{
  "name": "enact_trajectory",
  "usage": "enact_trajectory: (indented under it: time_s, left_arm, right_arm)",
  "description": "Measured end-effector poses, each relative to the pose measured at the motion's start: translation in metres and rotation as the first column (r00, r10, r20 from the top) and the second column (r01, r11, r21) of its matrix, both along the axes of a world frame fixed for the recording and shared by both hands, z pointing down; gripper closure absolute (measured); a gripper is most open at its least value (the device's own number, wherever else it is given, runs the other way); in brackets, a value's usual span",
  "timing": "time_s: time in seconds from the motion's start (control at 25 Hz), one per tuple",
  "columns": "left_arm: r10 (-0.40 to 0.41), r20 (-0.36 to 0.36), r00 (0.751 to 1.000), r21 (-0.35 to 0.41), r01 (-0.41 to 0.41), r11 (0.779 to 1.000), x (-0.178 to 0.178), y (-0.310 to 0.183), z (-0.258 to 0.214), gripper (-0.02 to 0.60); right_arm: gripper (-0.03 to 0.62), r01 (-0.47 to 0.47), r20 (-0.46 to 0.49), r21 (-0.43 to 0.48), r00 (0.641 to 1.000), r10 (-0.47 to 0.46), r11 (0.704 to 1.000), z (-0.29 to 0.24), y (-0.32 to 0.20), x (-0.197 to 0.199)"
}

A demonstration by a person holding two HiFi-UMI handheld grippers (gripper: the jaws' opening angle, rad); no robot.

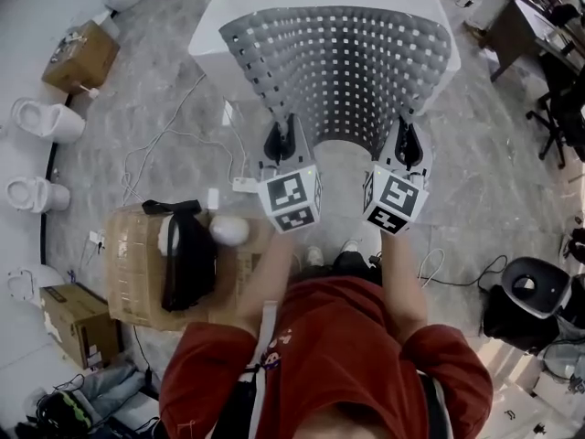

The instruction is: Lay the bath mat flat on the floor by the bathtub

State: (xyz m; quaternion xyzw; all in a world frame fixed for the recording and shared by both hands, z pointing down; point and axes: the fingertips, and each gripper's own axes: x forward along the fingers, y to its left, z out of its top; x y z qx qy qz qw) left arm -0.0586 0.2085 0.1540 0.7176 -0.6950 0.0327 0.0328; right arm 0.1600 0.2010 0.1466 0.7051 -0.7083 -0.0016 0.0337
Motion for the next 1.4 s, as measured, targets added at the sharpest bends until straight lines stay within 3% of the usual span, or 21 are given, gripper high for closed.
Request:
enact_trajectory:
  time_s: [0.8, 1.04, 1.4]
  left_arm:
    - [0.026, 0.028, 0.999, -0.036, -0.025, 0.999, 0.119, -0.055, 0.011, 0.506]
    - [0.035, 0.018, 0.999, -0.043, -0.034, 0.998, 0.121, -0.061, 0.021, 0.506]
    - [0.034, -0.004, 0.999, -0.065, -0.034, 0.997, 0.086, -0.098, 0.041, 0.508]
  right_arm:
    - [0.54, -0.01, 0.036, -0.045, 0.999, 0.011, 0.999, 0.023, -0.056, 0.126]
    - [0.54, -0.017, 0.024, -0.054, 1.0, 0.018, 0.998, 0.032, -0.061, 0.126]
    - [0.54, -0.008, 0.03, -0.071, 1.0, 0.01, 0.997, 0.049, -0.101, 0.09]
